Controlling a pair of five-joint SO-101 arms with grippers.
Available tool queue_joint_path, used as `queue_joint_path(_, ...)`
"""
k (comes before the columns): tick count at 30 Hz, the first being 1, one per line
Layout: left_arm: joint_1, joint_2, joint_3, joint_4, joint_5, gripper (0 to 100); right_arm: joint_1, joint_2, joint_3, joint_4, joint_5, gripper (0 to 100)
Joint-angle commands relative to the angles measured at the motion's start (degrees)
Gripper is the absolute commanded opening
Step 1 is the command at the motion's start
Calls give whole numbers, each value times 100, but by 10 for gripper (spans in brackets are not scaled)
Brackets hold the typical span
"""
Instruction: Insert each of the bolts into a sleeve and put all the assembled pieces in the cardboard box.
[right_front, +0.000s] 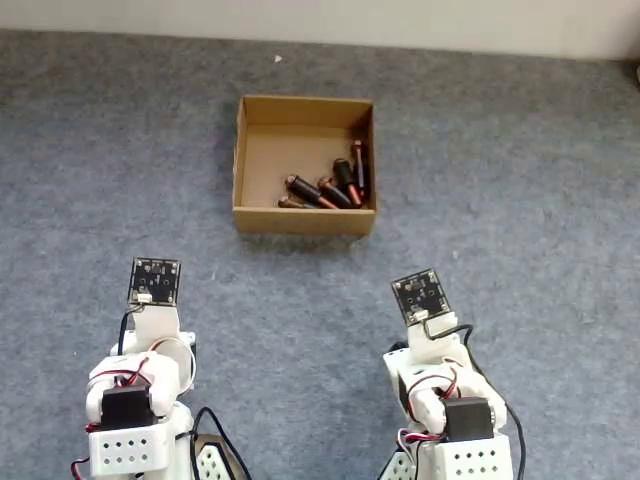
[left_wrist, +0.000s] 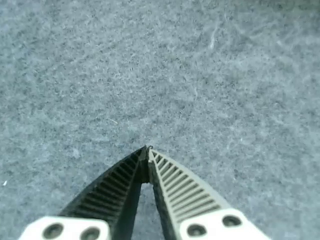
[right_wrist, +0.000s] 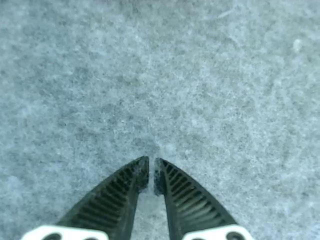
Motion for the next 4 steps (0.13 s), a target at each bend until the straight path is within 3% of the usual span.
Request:
queue_joint_path(1,-66,-4,110,26,53,6,66,-13,708,40,0,15)
queue_joint_path(4,-66,-4,110,26,53,6,66,-13,708,40,0,15)
